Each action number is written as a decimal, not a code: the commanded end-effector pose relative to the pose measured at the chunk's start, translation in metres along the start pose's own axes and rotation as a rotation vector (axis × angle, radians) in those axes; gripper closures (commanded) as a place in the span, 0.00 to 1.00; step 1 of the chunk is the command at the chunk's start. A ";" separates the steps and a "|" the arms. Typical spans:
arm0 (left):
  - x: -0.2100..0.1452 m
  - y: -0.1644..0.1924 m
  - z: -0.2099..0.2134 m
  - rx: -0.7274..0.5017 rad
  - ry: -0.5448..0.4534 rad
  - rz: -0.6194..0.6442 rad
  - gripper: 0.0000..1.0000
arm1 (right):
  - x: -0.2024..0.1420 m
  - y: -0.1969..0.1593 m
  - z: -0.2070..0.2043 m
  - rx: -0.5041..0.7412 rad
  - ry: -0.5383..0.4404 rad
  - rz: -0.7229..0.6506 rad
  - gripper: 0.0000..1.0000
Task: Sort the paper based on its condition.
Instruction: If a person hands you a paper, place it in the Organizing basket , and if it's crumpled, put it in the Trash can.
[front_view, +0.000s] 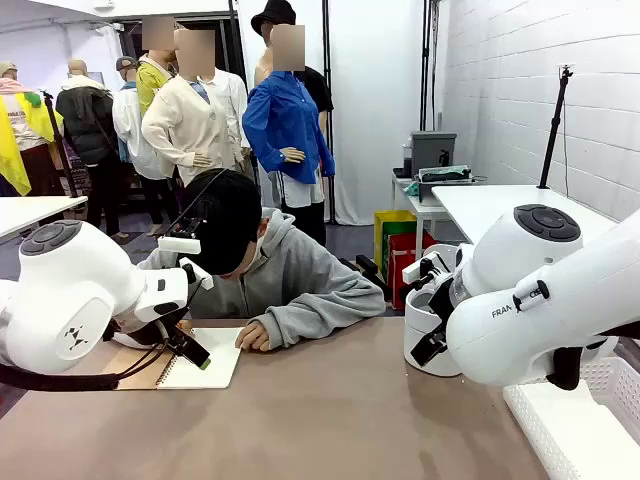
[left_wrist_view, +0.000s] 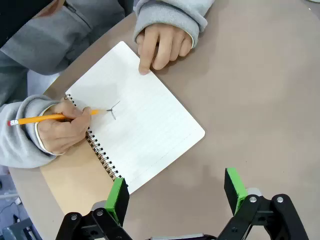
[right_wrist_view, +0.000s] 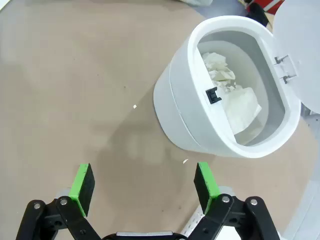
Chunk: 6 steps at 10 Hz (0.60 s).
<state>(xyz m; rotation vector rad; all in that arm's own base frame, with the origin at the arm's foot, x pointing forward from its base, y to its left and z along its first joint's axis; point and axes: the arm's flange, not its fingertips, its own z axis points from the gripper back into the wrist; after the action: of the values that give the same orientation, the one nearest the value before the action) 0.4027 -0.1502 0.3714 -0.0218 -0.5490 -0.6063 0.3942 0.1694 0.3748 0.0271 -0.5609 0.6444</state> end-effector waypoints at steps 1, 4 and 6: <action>0.000 0.000 0.000 0.000 0.000 0.000 0.00 | 0.000 0.000 0.000 0.000 0.000 0.000 0.00; 0.000 0.000 0.000 0.000 0.000 0.000 0.00 | 0.000 0.000 0.000 0.000 0.000 0.000 0.00; 0.000 0.000 0.000 0.000 0.000 0.000 0.00 | 0.000 0.000 0.000 0.000 0.000 0.000 0.00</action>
<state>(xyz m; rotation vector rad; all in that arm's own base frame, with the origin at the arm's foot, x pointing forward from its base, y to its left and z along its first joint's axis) 0.4026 -0.1505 0.3714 -0.0218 -0.5491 -0.6070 0.3941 0.1695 0.3748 0.0269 -0.5609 0.6447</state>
